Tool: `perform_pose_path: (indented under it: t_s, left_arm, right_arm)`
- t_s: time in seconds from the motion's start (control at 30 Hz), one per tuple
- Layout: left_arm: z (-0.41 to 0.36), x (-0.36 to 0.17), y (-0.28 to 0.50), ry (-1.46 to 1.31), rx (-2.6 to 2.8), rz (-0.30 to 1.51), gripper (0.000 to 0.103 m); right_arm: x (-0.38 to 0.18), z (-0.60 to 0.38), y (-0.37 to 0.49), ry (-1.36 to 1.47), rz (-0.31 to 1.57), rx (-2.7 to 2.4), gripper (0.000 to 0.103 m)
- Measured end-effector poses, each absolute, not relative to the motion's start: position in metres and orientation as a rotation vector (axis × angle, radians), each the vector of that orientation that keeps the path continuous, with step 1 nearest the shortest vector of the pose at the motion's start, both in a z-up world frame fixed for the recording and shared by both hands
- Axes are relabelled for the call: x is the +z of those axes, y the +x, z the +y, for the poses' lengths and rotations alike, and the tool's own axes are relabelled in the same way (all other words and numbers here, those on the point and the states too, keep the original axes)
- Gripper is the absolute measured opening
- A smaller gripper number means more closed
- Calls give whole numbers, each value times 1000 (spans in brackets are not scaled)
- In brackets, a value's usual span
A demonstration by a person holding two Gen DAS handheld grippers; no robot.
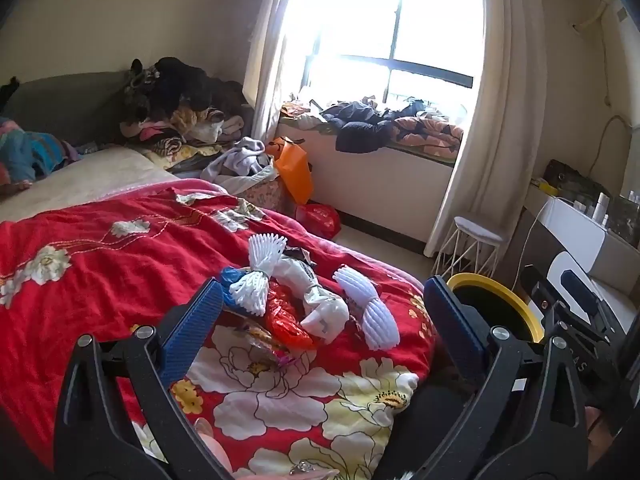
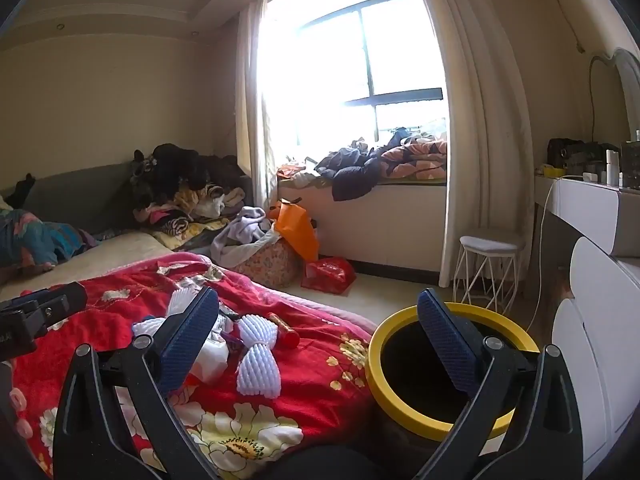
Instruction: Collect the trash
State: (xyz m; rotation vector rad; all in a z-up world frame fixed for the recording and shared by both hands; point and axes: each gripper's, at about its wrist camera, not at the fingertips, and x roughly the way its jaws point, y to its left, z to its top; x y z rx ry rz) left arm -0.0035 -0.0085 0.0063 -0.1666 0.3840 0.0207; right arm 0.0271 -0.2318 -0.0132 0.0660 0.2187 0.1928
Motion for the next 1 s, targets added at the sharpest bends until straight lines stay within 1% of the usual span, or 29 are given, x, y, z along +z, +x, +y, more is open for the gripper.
perform_pose_path:
  t_s: [0.53,1.0]
  left_arm:
    - [-8,6,-4,-168,22,382,93]
    - [-9,6,-5,-168,22,383,93]
  right_arm:
    - [-2,-239,24,59,213,191,97]
    - [-8,-238,25,57,213,191,97]
